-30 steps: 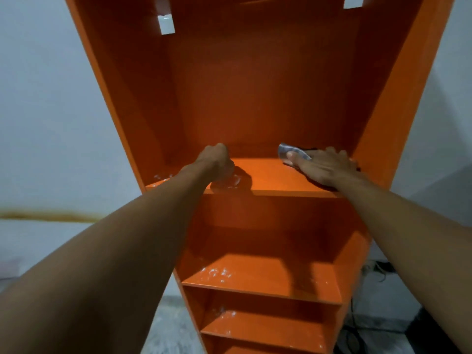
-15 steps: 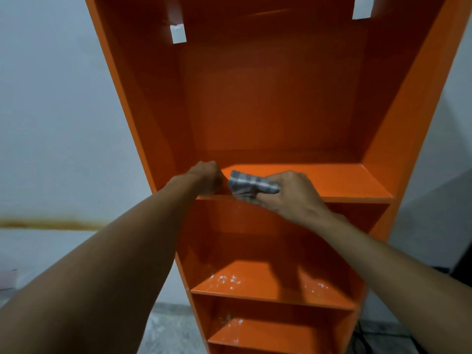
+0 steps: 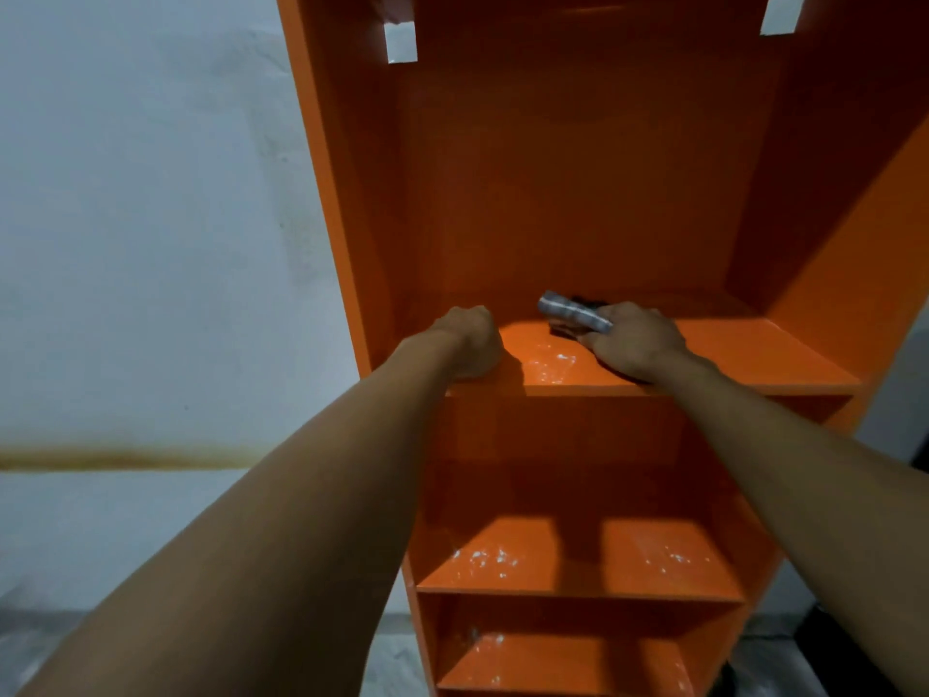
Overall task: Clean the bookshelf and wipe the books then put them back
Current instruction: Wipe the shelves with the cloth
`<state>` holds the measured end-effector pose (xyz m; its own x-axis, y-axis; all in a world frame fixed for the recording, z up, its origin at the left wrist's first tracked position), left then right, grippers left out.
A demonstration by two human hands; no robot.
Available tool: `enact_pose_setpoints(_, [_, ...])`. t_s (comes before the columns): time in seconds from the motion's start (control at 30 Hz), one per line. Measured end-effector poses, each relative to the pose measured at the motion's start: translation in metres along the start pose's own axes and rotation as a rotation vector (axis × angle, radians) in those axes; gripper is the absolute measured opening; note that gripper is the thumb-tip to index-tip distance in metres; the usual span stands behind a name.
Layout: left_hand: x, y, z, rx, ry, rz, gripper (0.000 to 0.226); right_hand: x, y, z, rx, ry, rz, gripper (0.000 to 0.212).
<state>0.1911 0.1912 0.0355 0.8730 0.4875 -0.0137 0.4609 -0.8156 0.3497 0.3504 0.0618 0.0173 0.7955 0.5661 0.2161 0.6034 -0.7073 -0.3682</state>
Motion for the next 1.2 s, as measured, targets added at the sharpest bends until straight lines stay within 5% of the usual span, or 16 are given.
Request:
enact_pose_setpoints(0.2, [-0.022, -0.029, -0.018, -0.311, 0.193, 0.025, 0.029, -0.040, -0.043, 0.013, 0.079, 0.041, -0.040, 0.047])
enact_pose_setpoints(0.33, [-0.046, -0.029, -0.040, -0.093, 0.296, 0.112, 0.038, -0.086, -0.073, 0.018, 0.217, 0.043, -0.159, 0.030])
enact_pose_setpoints(0.57, [-0.071, -0.009, -0.070, 0.549, 0.165, 0.352, 0.026, -0.108, -0.095, -0.010, 0.301, 0.010, -0.284, 0.021])
enact_pose_setpoints(0.77, [-0.085, -0.020, -0.068, 1.108, 0.134, 0.250, 0.021, -0.041, -0.057, 0.001, 0.098, 0.043, -0.070, 0.039])
enact_pose_setpoints(0.9, [-0.085, -0.036, -0.064, 1.232, 0.057, 0.186, 0.028, -0.020, -0.062, 0.024, 0.025, -0.025, -0.010, 0.046])
enact_pose_setpoints(1.03, [-0.078, -0.044, -0.067, 1.347, 0.009, 0.209, 0.039, -0.011, -0.095, 0.032, 0.060, -0.093, -0.139, 0.041])
enact_pose_setpoints(1.2, [-0.074, -0.043, -0.082, 1.404, 0.118, 0.243, 0.042, -0.014, -0.125, 0.041, 0.062, -0.156, -0.266, 0.026])
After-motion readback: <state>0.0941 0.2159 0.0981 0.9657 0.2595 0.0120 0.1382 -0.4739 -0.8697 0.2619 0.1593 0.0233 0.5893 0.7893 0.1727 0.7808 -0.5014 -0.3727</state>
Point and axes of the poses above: each hand's wrist, its own x-axis towards the middle knuckle, its own z-axis out of the palm, y = z × x, the point moved 4 cm from there along x, towards the middle knuckle, and after that the axes turned 8 degrees about z, right-handed, at the moved point
